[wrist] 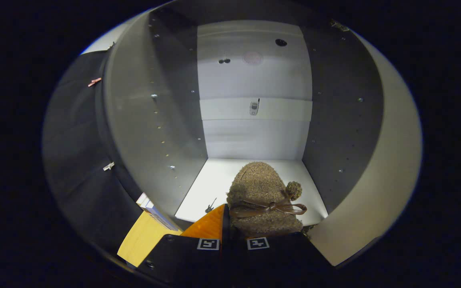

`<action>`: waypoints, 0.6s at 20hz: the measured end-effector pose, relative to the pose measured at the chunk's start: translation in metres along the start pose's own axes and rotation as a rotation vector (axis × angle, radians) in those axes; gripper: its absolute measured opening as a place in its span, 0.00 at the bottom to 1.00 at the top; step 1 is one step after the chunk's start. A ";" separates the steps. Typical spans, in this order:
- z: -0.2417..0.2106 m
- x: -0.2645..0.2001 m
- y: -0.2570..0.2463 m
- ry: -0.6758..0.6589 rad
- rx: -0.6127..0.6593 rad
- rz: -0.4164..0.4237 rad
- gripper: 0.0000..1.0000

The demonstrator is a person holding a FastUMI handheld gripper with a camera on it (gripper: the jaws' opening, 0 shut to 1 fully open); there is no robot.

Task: Open the shoe cabinet door, grab the shoes and put them into the shoe cabinet, then close the shoe cabinet door.

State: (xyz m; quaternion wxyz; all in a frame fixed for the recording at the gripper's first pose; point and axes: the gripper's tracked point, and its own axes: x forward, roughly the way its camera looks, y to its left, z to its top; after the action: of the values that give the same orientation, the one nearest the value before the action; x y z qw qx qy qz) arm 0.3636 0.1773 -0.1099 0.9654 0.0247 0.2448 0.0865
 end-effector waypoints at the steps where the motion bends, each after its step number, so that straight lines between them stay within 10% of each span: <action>1: 0.001 0.015 -0.005 0.017 -0.005 -0.013 0.10; 12: 0.014 0.140 -0.025 0.087 0.019 -0.095 0.10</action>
State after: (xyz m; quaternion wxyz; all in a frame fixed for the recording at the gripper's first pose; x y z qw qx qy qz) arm 0.4950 0.1779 -0.1658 0.9566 0.0182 0.2883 0.0393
